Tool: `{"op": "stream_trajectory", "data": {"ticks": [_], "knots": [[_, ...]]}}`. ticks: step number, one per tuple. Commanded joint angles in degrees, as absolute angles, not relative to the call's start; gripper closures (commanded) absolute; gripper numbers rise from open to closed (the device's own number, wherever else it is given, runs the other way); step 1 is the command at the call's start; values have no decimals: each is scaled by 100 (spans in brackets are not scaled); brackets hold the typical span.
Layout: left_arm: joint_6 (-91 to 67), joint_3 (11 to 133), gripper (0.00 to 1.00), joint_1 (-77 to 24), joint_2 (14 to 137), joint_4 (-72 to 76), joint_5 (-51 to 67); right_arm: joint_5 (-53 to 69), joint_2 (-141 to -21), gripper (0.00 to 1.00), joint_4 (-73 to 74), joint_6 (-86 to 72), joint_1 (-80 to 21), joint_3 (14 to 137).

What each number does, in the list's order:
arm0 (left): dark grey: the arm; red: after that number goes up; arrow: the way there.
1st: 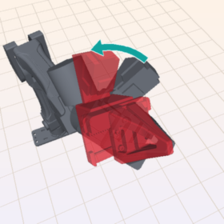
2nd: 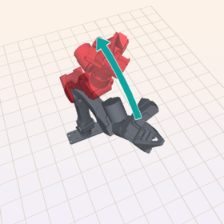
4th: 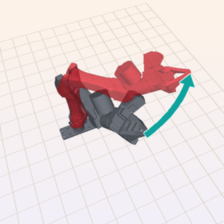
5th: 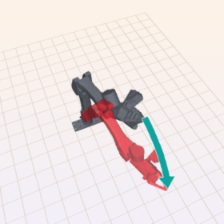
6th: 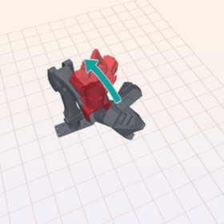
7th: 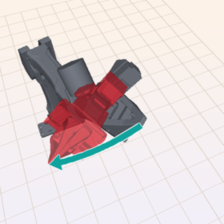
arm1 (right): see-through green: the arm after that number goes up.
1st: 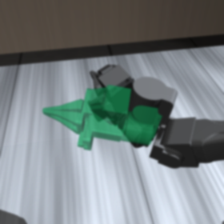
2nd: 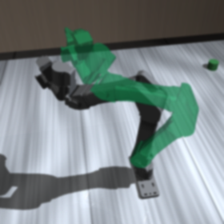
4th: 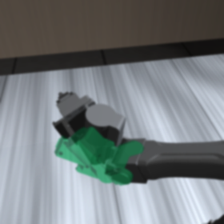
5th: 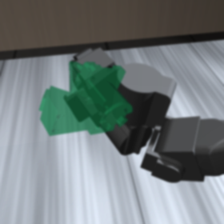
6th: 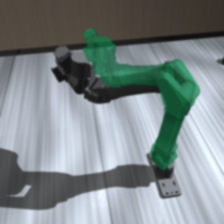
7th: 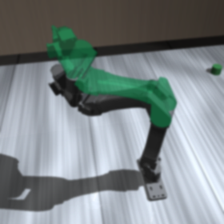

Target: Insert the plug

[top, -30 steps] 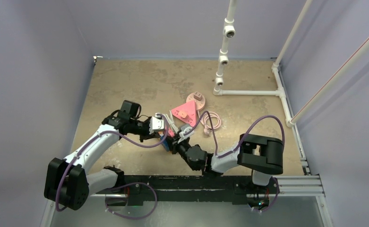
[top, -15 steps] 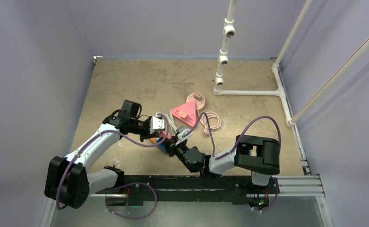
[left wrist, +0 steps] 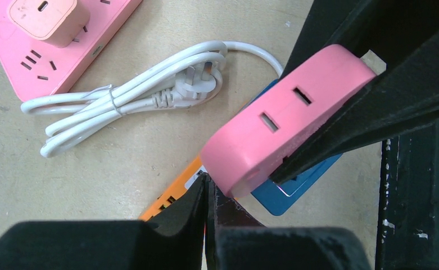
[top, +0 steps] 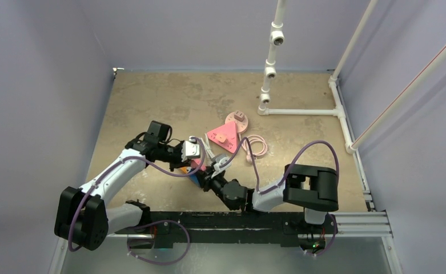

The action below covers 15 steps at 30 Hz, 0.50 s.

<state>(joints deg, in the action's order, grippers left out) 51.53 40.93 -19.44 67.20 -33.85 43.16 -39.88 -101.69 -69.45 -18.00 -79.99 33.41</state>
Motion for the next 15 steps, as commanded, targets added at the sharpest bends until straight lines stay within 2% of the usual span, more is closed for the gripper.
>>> {"op": "stream_trajectory", "data": {"ticks": [1, 7, 12, 15], "knots": [[5095, 4245, 100, -1995, 6752, -3255, 4353, -4156, -10169, 100, -6554, -1870, -8133, 3372], [4926, 4414, 100, -1995, 6766, -3290, 4199, -4174, -9981, 100, -6331, -1945, -8139, 3389], [5004, 4913, 100, -1924, 6772, -4121, 3742, -4260, -9930, 100, -6342, -1863, -8139, 3392], [4917, 5086, 100, -1703, 6766, -4507, 3860, -4363, -9919, 100, -6405, -1834, -8139, 3385]]}}
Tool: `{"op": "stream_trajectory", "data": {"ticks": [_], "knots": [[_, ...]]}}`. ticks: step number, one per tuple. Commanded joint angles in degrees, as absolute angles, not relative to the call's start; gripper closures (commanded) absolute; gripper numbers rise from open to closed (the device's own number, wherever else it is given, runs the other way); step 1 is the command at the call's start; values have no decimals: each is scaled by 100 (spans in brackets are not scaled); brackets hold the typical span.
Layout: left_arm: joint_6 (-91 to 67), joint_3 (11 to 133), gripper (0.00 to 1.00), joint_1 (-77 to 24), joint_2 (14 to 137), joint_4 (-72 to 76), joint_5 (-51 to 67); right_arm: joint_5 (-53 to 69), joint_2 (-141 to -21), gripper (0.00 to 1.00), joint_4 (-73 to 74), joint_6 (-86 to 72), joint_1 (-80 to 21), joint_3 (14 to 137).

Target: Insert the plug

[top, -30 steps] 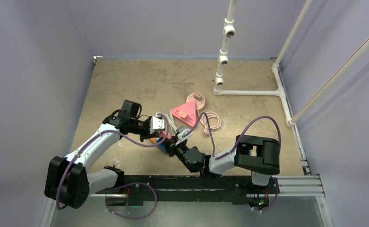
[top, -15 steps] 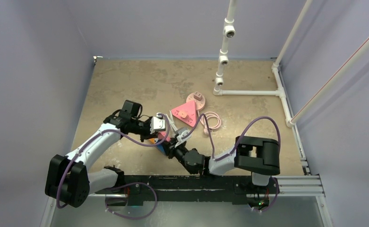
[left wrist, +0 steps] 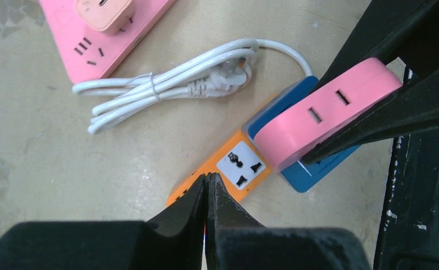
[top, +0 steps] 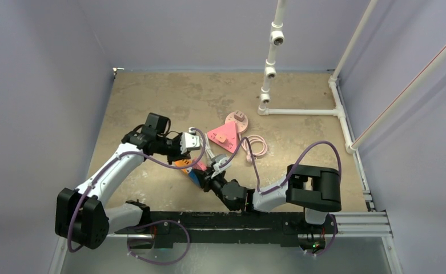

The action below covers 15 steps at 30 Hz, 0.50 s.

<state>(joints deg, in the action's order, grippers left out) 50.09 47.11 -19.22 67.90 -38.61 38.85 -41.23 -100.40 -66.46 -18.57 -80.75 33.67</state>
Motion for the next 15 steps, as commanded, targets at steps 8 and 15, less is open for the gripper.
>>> {"op": "stream_trajectory", "data": {"ticks": [8, 15], "knots": [[4625, 4816, 100, -1670, 7778, -4077, 3449, -4501, -9915, 100, -6753, -1544, -8139, 3328], [4413, 5097, 100, -1670, 8864, -4121, 3076, -4604, -9862, 100, -6822, -1460, -8147, 3267]]}}
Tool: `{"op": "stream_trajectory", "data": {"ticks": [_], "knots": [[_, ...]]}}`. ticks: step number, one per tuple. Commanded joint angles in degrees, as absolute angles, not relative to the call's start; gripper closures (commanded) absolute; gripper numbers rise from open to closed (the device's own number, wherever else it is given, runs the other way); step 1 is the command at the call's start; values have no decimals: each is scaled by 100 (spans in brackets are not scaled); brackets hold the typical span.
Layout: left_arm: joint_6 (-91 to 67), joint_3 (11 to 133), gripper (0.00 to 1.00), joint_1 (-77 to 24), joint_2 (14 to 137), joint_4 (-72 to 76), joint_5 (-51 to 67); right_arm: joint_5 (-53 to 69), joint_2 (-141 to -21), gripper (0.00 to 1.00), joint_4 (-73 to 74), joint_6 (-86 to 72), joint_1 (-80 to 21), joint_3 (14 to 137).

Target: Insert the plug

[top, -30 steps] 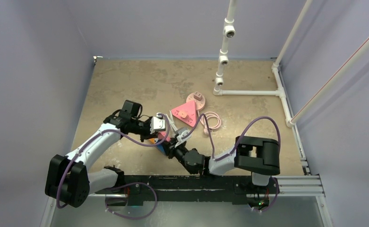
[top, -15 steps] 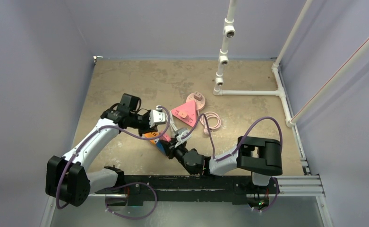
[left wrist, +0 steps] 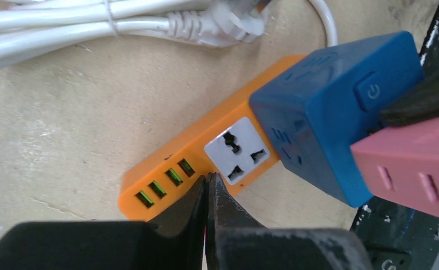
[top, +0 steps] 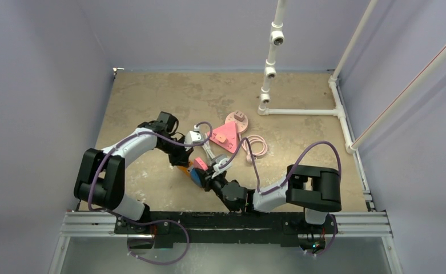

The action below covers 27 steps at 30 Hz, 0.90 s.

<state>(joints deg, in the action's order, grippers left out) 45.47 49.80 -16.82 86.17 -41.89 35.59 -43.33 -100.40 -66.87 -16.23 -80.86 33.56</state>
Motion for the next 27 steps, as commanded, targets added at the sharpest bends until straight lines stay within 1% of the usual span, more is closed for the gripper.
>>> {"op": "stream_trajectory", "data": {"ticks": [1, 14, 23, 27], "knots": [[4408, 5076, 100, -1670, 8890, -4077, 3021, -4599, -9861, 100, -6835, -1471, -8147, 3263], [4393, 4716, 100, -1679, 8939, -3850, 2357, -4685, -9829, 100, -6680, -1669, -8527, 3202], [4245, 4808, 100, -1679, 9207, -3789, 2217, -4664, -9830, 100, -6516, -1653, -8670, 3291], [4219, 4806, 100, -1682, 9276, -3822, 2144, -4988, -9931, 100, -6213, -1649, -8741, 3428]]}}
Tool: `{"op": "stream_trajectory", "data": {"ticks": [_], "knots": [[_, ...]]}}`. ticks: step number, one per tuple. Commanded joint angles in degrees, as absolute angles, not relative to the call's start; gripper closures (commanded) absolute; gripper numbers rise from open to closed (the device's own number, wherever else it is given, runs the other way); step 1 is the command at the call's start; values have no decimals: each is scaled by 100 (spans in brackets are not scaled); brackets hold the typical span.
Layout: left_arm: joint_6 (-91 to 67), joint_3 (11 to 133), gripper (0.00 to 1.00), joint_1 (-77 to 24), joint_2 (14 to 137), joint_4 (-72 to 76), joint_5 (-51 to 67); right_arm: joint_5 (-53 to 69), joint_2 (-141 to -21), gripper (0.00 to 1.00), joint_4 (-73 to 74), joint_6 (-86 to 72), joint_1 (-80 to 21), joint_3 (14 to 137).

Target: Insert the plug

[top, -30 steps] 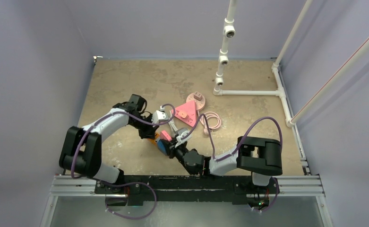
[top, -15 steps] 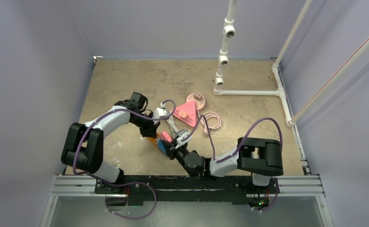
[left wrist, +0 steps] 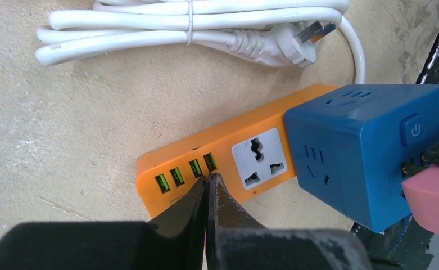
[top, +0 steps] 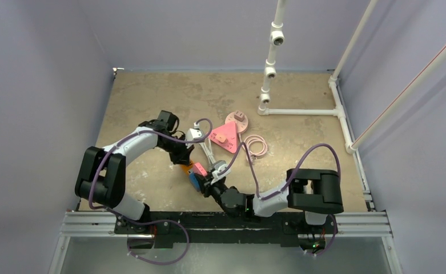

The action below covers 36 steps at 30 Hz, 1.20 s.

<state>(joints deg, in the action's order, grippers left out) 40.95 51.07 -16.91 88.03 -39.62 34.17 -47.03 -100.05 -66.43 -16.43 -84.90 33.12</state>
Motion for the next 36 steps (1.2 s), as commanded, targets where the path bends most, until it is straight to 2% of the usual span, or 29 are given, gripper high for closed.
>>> {"op": "stream_trajectory", "data": {"ticks": [1, 6, 14, 22, 36], "knots": [[4209, 4798, 100, -1687, 9281, -3836, 2118, -5127, -9984, 100, -6078, -1686, -8780, 3493], [4178, 4772, 100, -1687, 9282, -3845, 2046, -5445, -10163, 100, -5655, -1938, -8943, 3698], [4094, 4900, 100, -1687, 9345, -3841, 2002, -4875, -10186, 100, -5363, -1975, -8981, 3790], [4014, 4950, 100, -1696, 9475, -3845, 1966, -4830, -10365, 100, -4751, -2264, -9075, 4013], [4000, 4963, 100, -1723, 9571, -3919, 1642, -5286, -10537, 100, -3191, -3677, -9176, 4397]]}}
